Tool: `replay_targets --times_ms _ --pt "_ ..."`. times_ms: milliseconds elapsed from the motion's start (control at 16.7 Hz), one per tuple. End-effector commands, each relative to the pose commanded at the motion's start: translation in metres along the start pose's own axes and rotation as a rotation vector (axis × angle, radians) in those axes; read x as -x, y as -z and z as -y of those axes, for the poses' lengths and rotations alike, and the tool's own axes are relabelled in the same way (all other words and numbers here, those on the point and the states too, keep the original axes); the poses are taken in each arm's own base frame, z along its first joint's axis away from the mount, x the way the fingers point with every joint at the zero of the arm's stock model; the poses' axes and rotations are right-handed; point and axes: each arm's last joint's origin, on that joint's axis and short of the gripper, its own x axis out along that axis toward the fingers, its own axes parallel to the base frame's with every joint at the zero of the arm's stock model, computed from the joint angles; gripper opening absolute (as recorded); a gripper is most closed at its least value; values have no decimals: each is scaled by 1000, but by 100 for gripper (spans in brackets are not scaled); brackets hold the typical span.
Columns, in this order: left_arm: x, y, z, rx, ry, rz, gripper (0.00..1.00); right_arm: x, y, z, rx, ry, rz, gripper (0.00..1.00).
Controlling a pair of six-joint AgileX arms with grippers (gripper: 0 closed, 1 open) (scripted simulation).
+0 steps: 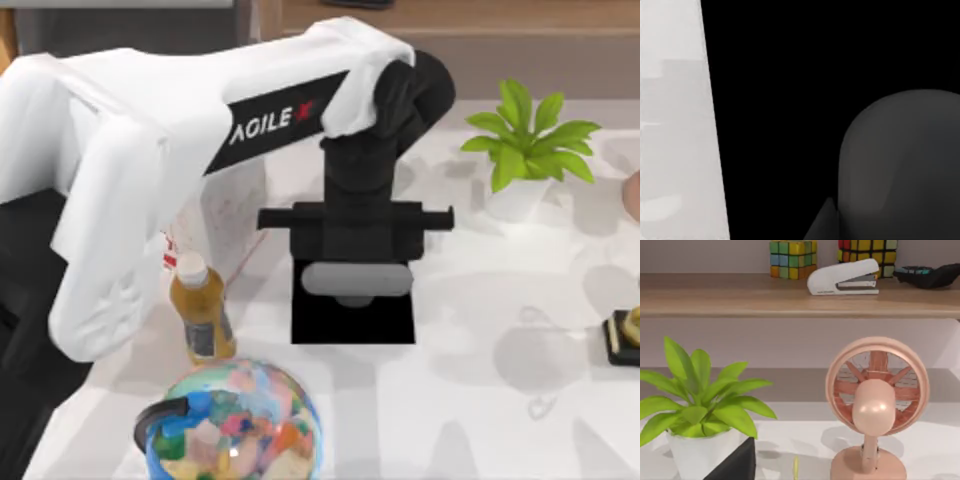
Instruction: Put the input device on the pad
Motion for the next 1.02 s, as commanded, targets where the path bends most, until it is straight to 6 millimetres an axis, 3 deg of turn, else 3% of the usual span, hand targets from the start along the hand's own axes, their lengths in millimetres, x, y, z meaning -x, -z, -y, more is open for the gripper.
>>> replay_targets --times_ms 240,1020 --pt "0 0 0 0 0 0 0 0 0 0 0 0 0 100" --pt "0 0 0 0 0 0 98 0 0 0 0 0 0 100"
